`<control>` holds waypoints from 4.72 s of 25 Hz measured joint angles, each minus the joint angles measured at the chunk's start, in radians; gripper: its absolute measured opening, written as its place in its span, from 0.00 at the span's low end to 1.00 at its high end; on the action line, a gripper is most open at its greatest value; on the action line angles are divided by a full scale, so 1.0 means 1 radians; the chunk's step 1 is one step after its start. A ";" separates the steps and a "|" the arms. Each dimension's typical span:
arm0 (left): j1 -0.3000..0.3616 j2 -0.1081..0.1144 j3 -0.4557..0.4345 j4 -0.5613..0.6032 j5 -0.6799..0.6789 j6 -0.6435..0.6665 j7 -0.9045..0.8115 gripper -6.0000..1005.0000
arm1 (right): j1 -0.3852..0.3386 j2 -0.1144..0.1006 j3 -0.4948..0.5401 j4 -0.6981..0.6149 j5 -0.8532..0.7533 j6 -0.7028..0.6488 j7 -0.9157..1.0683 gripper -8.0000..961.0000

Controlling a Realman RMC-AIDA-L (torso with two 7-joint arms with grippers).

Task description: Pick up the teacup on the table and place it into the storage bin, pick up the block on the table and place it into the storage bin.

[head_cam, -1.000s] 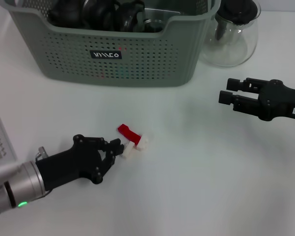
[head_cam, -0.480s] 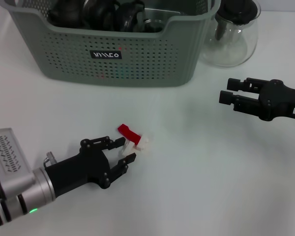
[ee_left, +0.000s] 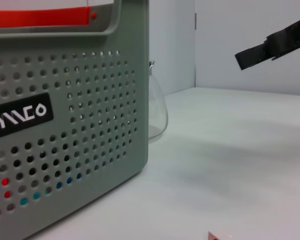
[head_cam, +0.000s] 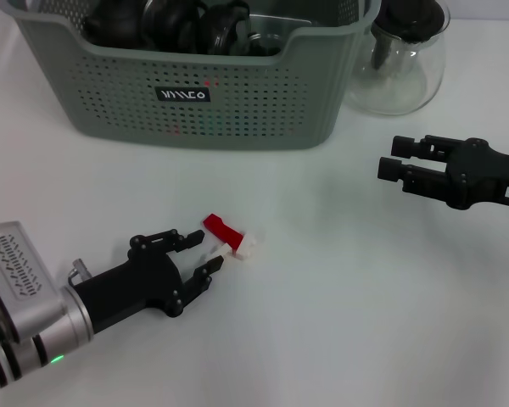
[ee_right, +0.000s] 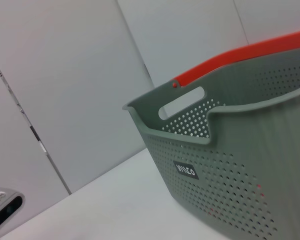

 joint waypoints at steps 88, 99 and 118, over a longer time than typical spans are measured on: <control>-0.038 0.021 0.042 0.403 0.062 0.284 -0.671 0.65 | 0.000 0.003 0.000 0.000 0.005 0.000 -0.003 0.61; -0.034 -0.001 0.036 0.055 0.045 0.157 -0.090 0.61 | 0.002 0.002 0.002 0.000 0.005 0.000 0.002 0.61; -0.067 0.000 0.039 -0.043 0.038 -0.009 -0.090 0.53 | 0.004 0.000 0.003 0.000 0.005 0.000 0.013 0.61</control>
